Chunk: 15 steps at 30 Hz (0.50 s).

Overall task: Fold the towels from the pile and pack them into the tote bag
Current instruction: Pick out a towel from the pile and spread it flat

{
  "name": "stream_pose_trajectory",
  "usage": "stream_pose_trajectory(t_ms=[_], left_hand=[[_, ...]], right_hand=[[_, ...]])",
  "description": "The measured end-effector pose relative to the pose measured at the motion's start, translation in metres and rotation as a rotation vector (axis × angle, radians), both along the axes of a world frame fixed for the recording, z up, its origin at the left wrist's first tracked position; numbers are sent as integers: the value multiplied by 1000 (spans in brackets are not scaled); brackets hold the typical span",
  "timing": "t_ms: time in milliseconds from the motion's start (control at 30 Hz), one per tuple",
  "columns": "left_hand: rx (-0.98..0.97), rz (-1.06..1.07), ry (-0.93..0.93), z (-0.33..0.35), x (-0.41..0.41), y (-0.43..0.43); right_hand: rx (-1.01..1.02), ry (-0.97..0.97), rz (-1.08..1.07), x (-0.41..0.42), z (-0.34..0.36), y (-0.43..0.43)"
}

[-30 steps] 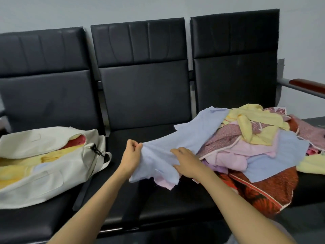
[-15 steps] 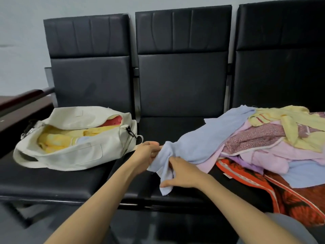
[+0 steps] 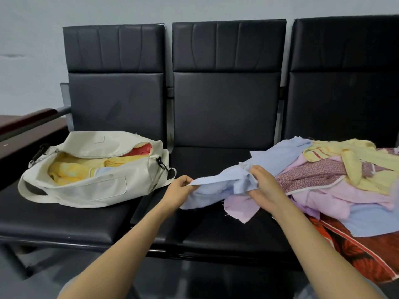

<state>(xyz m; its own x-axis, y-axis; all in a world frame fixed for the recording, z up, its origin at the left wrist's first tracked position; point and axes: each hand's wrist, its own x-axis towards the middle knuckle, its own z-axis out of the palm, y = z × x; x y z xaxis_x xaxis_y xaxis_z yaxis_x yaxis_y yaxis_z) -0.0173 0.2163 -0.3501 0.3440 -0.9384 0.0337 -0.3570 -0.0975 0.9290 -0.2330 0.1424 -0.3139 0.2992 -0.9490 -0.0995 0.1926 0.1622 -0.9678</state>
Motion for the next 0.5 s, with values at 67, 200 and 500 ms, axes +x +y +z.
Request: stream_pose_trajectory(t_ms=[67, 200, 500], left_hand=[[-18, -25, -29, 1, 2, 1], [33, -129, -114, 10, 6, 10], [146, -62, -640, 38, 27, 40]], right_hand=[[-27, 56, -15, -9, -1, -3], [-165, 321, 31, -27, 3, 5], [-387, 789, 162, -91, 41, 30]])
